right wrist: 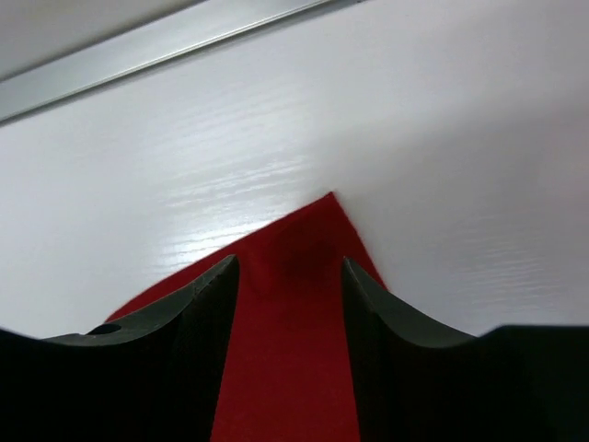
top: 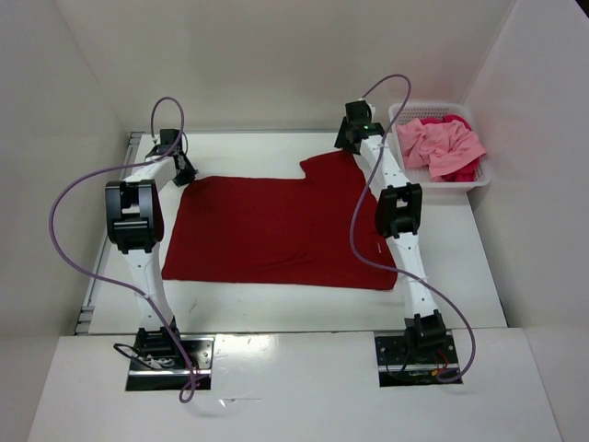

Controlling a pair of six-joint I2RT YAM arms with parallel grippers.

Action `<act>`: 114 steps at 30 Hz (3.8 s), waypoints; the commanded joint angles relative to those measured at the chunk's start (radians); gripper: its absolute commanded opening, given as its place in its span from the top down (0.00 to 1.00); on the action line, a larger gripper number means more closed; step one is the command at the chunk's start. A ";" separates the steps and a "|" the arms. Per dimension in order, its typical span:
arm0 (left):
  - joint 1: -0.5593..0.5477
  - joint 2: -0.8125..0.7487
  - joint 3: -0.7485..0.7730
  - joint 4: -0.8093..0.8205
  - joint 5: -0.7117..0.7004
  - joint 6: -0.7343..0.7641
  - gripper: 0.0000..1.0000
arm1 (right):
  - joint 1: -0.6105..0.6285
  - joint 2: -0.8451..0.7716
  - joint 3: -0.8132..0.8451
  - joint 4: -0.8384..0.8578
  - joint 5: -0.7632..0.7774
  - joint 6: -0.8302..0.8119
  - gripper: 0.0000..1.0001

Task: Fold and stack the t-shirts
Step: Grap the side of the flattened tshirt furthest away from the robot with both arms, then fold the other side of the tshirt into a rectangle

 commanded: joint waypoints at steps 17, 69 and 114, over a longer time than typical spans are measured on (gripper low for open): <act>-0.023 -0.013 0.045 -0.016 0.027 -0.004 1.00 | -0.034 0.120 0.098 -0.019 -0.053 -0.062 0.47; 0.067 -0.723 -0.518 -0.108 0.169 0.002 1.00 | -0.092 -1.501 -1.685 -0.042 -0.392 0.058 1.00; -0.066 -0.565 -0.696 0.081 0.381 -0.136 0.65 | 0.245 -0.943 -1.407 0.265 -0.180 0.101 0.75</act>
